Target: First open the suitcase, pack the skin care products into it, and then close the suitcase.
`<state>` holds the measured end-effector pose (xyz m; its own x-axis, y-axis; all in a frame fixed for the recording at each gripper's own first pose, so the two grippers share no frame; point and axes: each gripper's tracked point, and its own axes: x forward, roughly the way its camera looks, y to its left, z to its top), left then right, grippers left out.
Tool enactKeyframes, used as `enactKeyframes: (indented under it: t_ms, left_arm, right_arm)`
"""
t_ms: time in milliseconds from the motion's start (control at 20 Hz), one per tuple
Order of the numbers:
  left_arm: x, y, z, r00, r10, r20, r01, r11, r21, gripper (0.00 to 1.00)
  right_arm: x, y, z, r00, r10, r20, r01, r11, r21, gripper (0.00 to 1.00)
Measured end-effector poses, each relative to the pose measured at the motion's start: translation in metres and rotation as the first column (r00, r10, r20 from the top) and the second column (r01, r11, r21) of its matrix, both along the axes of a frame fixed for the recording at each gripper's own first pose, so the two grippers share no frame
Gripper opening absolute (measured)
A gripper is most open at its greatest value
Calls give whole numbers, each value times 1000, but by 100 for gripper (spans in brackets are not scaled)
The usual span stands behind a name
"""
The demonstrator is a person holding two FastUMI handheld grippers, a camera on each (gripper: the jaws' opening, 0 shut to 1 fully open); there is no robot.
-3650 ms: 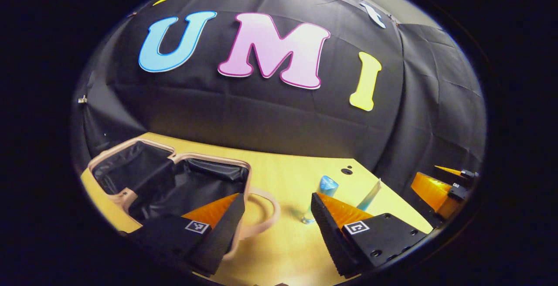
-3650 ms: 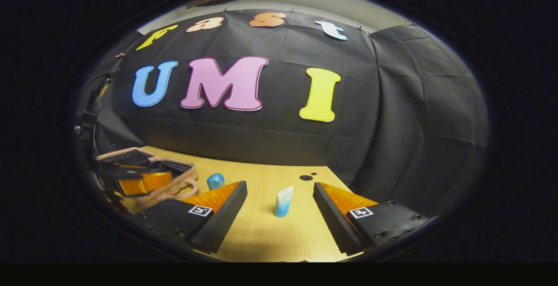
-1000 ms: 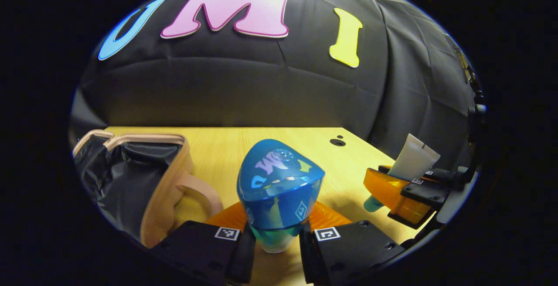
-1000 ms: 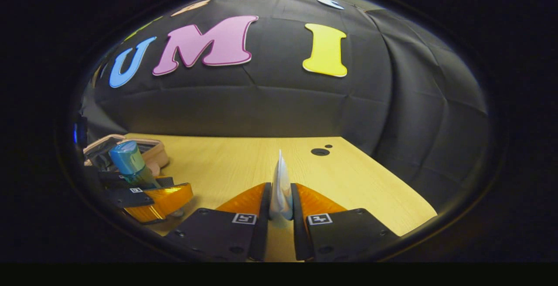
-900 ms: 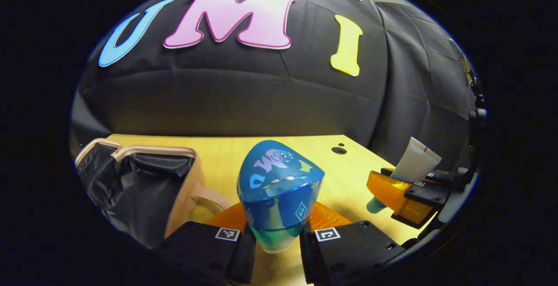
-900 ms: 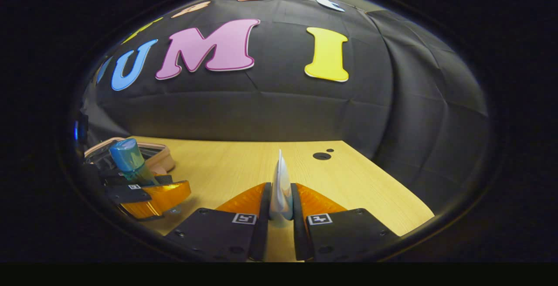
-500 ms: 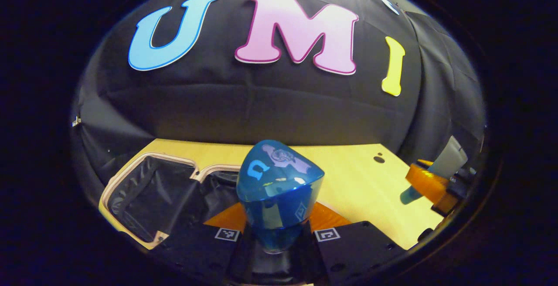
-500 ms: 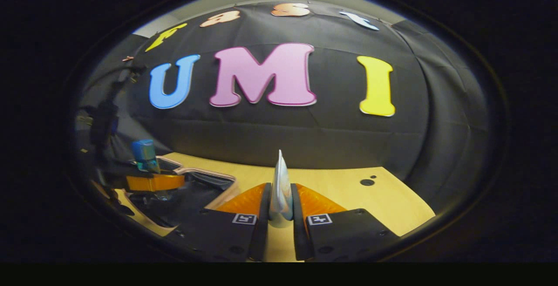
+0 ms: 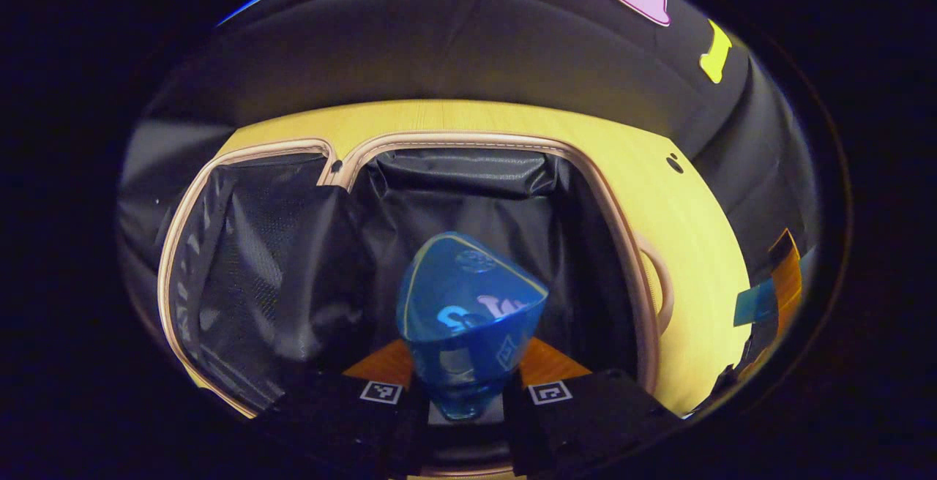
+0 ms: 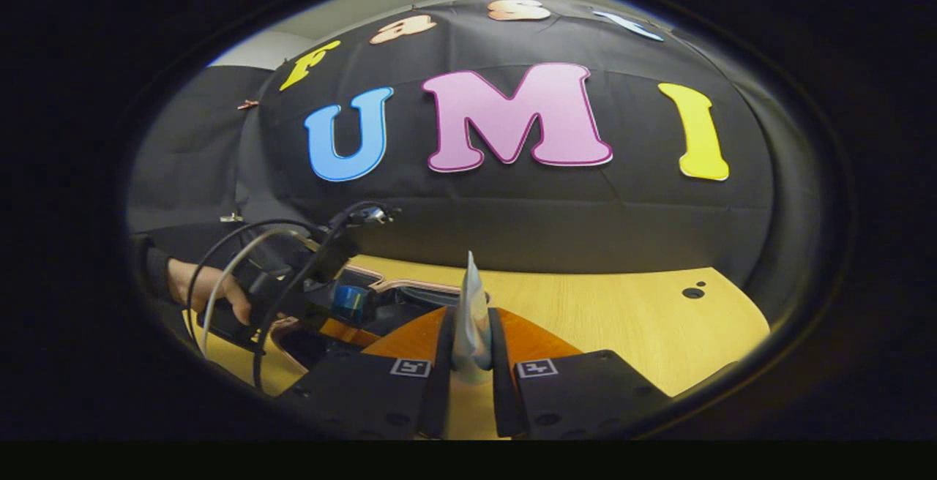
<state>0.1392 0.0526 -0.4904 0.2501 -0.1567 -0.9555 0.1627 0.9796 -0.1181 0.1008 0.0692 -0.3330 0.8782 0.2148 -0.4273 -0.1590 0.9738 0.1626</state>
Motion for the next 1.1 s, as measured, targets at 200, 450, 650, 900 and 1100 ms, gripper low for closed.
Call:
enactKeyframes:
  t_ms: [200,450,650,900,1100]
  left_arm:
    - [-14,16,-21,988,14,-152,3,994,110,48]
    - [-7,32,-19,990,2,-144,28,978,206,53]
    - [25,39,25,996,-2,87,-17,976,219,56]
    - [43,60,135,882,2,471,-102,977,186,88]
    - [17,99,190,803,16,596,-155,971,184,87]
  right_arm:
    - [2,-9,4,999,-27,-16,28,999,46,27]
    - [4,-23,0,998,-50,-47,52,998,43,27]
    - [9,-3,6,999,-8,-53,10,999,39,27]
    - [17,61,-11,990,52,-132,-38,994,102,32]
    - [19,104,-61,967,78,-243,-66,996,58,22]
